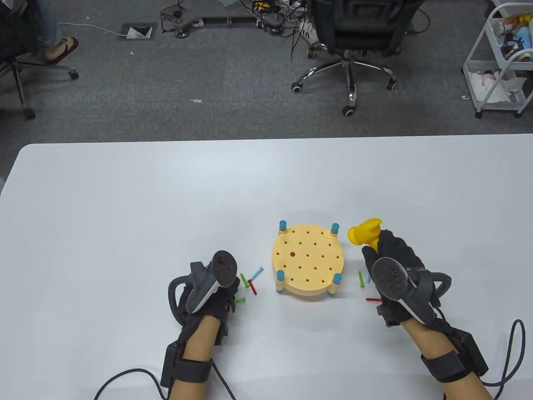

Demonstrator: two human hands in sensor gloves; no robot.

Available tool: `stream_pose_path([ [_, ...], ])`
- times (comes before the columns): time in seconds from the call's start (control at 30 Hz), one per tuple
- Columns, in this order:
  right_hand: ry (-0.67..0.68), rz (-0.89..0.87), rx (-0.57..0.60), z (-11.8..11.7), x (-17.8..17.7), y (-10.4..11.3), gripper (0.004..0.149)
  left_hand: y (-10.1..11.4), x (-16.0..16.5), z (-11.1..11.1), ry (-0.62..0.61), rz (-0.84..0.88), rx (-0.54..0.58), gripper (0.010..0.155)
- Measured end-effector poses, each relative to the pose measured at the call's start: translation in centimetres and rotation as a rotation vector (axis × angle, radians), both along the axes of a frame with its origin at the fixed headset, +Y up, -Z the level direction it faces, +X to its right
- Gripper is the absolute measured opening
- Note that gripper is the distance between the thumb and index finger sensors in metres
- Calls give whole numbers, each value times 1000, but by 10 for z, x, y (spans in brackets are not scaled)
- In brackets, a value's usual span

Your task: Hammer toy nails into tap bench

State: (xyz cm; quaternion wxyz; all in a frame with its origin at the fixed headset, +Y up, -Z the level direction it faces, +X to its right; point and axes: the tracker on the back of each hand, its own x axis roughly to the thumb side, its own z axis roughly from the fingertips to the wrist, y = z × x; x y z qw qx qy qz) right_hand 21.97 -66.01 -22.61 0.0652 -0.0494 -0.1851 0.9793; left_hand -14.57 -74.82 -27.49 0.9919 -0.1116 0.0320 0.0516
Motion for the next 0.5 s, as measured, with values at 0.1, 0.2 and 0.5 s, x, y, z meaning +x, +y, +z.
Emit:
stream_pose_path([
  [0.1,0,-48,0,2,19,-18,63,-1,15,3,-43,-42,-131,50],
  [0.2,0,-96,9,4,35,-34,63,-1,28,10,-133,-115,-97,52],
  [0.5,-56,-188,-5,3,70,-45,63,-17,44,15,-159,-254,-21,50],
])
